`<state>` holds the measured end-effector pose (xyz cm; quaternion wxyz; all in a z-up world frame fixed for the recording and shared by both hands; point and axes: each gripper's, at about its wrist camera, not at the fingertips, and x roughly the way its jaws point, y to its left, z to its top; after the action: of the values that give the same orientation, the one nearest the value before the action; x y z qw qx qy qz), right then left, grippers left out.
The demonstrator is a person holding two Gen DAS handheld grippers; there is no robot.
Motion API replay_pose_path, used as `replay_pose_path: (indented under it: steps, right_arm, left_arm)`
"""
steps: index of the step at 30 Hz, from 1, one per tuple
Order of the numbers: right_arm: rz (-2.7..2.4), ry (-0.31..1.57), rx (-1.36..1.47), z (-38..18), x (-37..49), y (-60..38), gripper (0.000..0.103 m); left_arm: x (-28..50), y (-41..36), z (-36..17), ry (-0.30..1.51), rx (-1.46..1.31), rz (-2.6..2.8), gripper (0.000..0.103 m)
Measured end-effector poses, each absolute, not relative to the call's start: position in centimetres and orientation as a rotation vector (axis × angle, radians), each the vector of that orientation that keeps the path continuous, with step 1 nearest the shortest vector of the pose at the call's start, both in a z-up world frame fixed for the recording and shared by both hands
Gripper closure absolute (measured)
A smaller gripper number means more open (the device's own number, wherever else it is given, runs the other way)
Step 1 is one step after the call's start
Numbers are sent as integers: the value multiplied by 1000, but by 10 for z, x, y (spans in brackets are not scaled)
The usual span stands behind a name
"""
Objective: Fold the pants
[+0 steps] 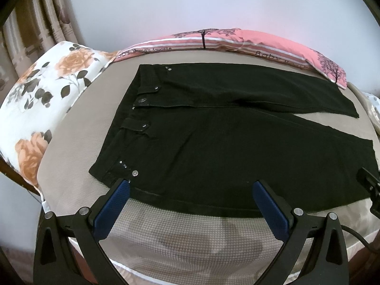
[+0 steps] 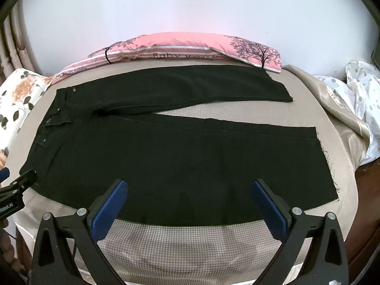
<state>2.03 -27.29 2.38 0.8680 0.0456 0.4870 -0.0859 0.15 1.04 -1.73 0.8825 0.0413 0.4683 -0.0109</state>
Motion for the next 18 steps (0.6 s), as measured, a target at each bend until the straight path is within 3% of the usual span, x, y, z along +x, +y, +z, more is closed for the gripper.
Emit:
replay_pose_path:
  steps: [18]
  right_arm:
    - [-180, 1026, 96, 22, 21, -274, 0]
  left_arm:
    - [1, 13, -19, 976, 82, -10, 1]
